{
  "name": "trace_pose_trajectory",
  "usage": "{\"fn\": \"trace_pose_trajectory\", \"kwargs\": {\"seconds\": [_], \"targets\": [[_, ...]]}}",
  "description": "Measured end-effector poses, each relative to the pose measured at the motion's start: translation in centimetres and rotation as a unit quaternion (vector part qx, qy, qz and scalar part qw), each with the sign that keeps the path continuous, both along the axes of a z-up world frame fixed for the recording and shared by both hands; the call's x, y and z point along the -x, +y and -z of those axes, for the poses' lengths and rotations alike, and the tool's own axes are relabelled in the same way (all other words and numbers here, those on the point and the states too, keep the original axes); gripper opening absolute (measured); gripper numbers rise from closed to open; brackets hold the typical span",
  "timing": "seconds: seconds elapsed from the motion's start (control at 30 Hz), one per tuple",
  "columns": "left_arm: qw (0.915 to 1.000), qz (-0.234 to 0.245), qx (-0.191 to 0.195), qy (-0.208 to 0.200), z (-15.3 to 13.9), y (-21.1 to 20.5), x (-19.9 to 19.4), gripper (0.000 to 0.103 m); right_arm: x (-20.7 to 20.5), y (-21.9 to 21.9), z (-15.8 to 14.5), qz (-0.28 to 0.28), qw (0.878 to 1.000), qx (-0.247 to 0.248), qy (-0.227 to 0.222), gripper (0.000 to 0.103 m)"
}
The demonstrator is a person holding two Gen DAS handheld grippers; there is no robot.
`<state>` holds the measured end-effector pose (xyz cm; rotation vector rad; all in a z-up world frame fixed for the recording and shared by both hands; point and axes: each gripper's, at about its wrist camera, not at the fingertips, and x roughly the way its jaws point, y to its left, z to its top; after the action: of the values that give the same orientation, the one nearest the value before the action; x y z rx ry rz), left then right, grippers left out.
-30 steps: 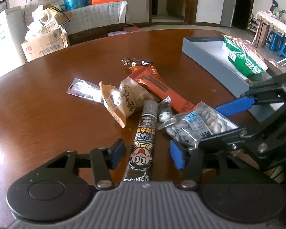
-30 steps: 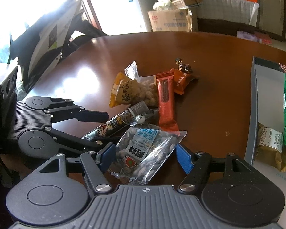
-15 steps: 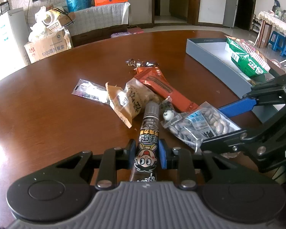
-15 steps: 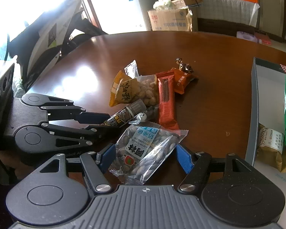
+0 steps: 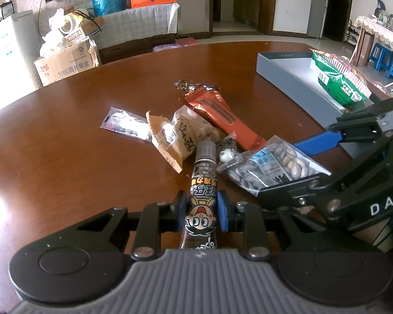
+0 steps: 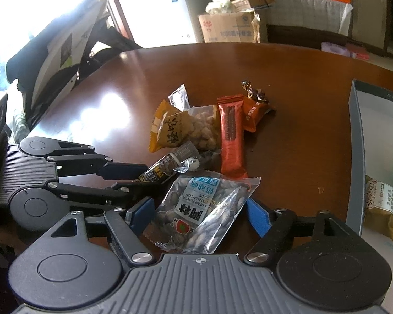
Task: Organize snacks
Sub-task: 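Grasp the clear bag of white nuts with the right tool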
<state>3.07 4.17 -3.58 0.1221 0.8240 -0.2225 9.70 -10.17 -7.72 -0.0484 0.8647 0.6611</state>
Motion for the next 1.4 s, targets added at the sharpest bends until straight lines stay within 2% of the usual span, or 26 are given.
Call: {"fn": "trace_pose_trajectory", "kwargs": {"seconds": [0.27, 0.4, 0.63, 1.4], "targets": [[1.0000, -0.002, -0.003, -0.001, 0.0, -0.1, 0.1, 0.023, 0.4, 0.1, -0.1, -0.006, 1.000, 0.003, -0.016, 0.065], [1.0000, 0.000, -0.005, 0.000, 0.0, -0.1, 0.1, 0.023, 0.5, -0.1, -0.5, -0.008, 1.000, -0.002, -0.026, 0.052], [1.0000, 0.003, -0.004, -0.003, -0.2, -0.3, 0.1, 0.023, 0.8, 0.0, -0.9, -0.012, 0.999, 0.002, -0.041, 0.045], [0.9992, -0.007, 0.009, -0.039, -2.6, -0.5, 1.1, 0.023, 1.3, -1.9, -3.1, 0.008, 0.997, -0.034, -0.065, 0.042]]}}
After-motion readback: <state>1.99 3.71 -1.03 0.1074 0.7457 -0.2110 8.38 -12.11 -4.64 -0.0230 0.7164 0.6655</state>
